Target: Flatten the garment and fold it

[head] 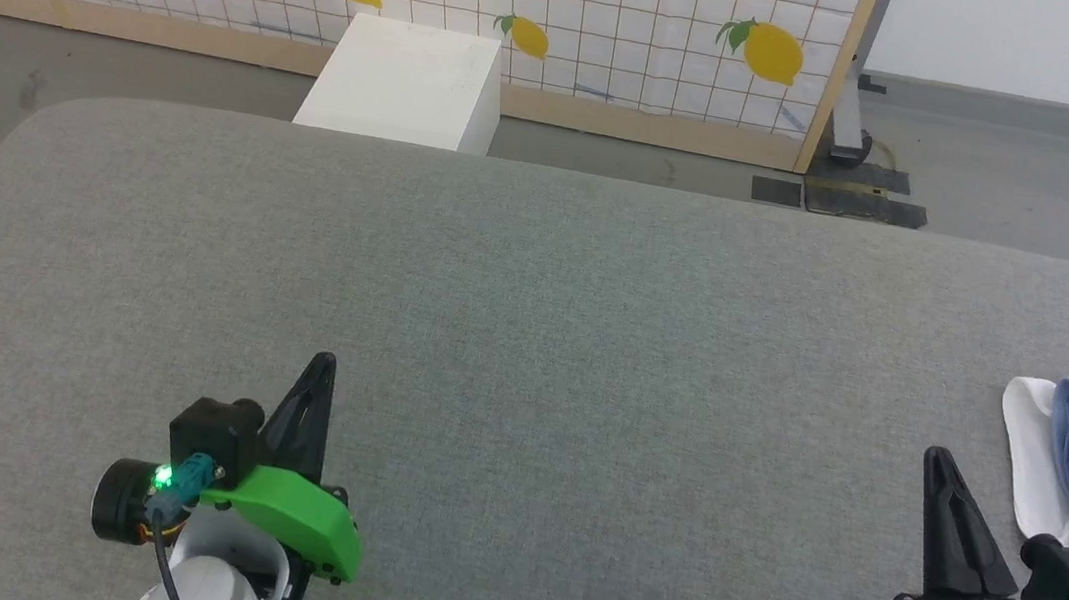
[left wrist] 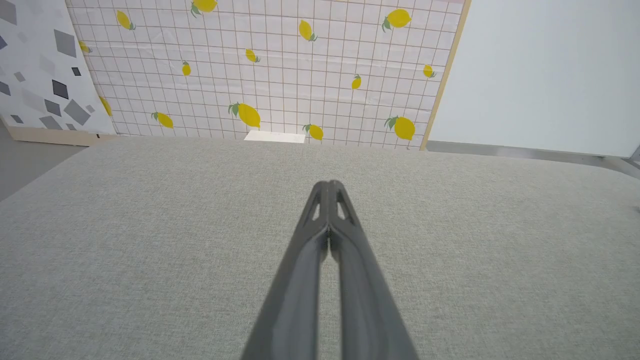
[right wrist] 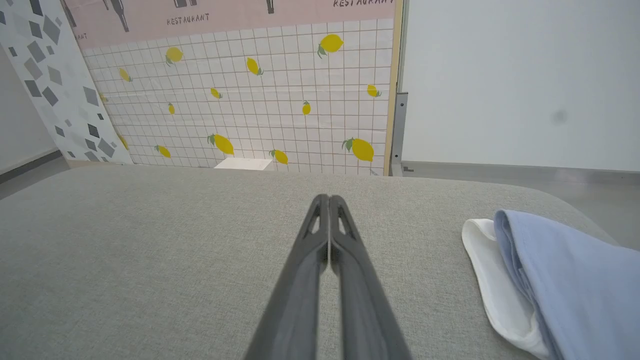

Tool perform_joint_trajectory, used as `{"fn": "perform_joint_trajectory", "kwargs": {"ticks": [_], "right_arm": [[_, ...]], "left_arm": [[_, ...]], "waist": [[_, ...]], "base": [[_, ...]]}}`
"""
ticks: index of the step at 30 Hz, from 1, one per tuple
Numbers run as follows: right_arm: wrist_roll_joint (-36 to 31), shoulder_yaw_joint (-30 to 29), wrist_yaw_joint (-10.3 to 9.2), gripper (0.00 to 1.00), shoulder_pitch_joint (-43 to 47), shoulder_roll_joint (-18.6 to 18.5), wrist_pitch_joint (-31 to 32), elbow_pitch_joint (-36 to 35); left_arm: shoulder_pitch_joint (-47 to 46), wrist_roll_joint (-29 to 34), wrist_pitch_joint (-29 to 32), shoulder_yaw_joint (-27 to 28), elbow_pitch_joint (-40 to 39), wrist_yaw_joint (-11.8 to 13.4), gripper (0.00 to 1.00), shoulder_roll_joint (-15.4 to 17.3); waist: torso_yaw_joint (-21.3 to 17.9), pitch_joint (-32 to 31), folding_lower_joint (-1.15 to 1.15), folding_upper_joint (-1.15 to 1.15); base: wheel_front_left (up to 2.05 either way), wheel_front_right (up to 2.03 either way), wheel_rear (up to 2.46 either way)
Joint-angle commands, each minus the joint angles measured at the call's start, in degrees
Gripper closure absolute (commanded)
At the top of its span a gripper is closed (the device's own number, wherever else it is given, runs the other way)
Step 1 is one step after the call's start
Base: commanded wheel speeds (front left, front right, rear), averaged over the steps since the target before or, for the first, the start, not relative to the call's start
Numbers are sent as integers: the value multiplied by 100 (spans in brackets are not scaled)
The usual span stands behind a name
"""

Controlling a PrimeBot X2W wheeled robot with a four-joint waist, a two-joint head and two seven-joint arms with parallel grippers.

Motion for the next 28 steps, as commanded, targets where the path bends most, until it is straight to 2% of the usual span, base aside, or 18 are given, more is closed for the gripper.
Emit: {"fn": "perform_joint_trajectory", "kwargs": {"ticks": [1,28], "right_arm": [[-66,26,-3,100,-103,2,43,-32],[-261,188,-5,100,-188,4,290,-84]], "left_arm": [[104,64,47,30,-63,35,100,-29],[320,372,383,213,-524,180,100,-54]], "waist": [[-9,-1,0,0],[-191,-11,0,0]], "base": [[0,0,0],[0,0,0]]}}
